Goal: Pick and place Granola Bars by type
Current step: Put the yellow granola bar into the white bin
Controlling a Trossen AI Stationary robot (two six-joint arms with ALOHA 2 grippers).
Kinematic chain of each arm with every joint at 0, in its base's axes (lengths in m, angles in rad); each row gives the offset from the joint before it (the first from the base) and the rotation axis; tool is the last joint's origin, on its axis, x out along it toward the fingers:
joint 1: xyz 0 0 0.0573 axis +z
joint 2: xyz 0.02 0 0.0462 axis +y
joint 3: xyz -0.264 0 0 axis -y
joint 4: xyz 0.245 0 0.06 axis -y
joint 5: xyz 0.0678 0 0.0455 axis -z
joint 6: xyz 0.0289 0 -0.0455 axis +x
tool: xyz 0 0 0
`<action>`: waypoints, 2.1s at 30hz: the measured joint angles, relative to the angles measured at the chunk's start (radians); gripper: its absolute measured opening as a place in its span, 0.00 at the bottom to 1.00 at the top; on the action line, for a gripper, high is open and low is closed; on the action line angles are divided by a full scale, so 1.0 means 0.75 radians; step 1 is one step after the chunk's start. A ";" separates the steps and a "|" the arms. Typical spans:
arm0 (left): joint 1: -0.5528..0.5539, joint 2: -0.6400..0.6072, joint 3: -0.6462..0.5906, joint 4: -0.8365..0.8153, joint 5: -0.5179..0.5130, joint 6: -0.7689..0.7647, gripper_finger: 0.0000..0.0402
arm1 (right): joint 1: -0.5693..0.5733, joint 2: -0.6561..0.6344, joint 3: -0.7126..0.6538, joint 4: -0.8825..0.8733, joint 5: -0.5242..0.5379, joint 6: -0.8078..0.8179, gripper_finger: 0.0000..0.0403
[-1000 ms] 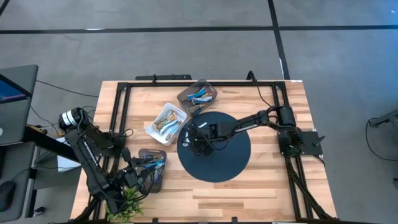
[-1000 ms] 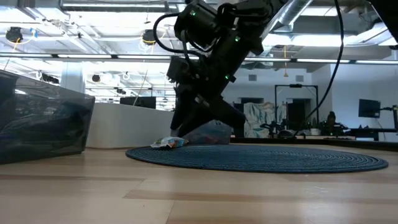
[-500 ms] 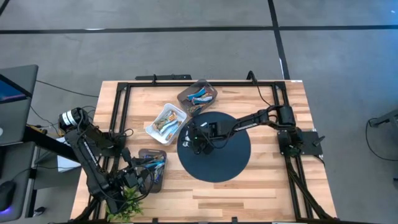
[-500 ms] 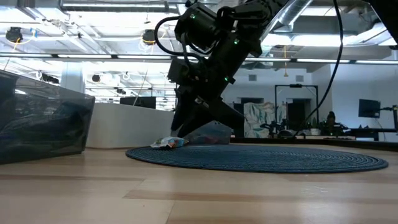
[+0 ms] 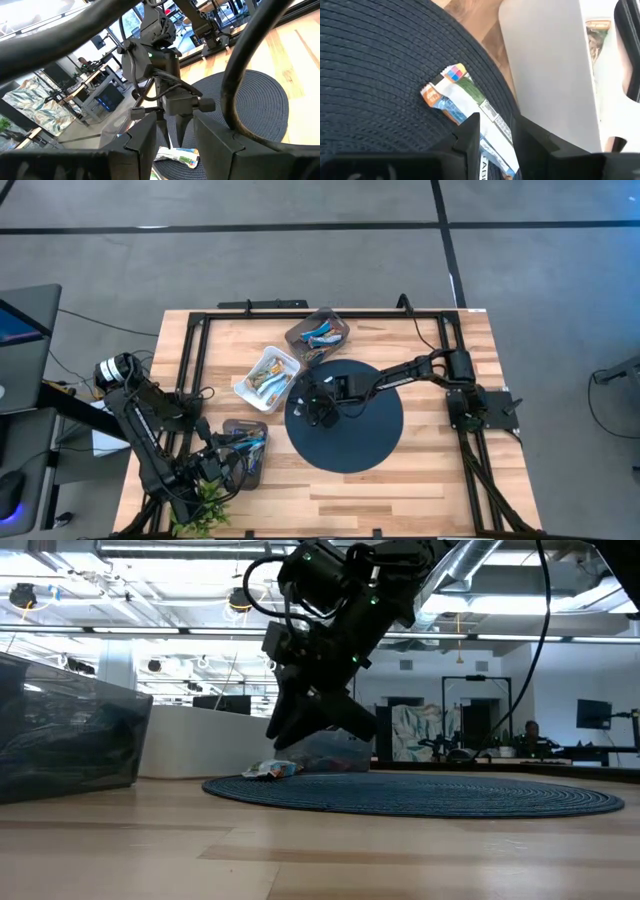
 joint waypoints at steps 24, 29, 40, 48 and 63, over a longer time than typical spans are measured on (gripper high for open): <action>0.000 0.000 0.000 0.000 0.000 -0.003 0.31 | -0.008 0.000 0.001 -0.010 0.171 0.058 0.57; 0.000 -0.001 0.000 0.000 0.000 -0.004 0.31 | -0.007 0.000 0.001 -0.070 0.118 0.058 0.71; 0.000 -0.001 0.001 0.000 0.000 -0.005 0.31 | -0.008 0.000 0.001 -0.054 -0.006 0.134 0.70; 0.000 -0.001 0.001 0.001 0.000 -0.005 0.31 | -0.009 0.000 -0.017 -0.037 -0.044 0.149 0.70; 0.001 -0.001 0.001 0.001 -0.001 -0.005 0.31 | -0.027 0.080 -0.010 0.018 -0.044 0.177 0.70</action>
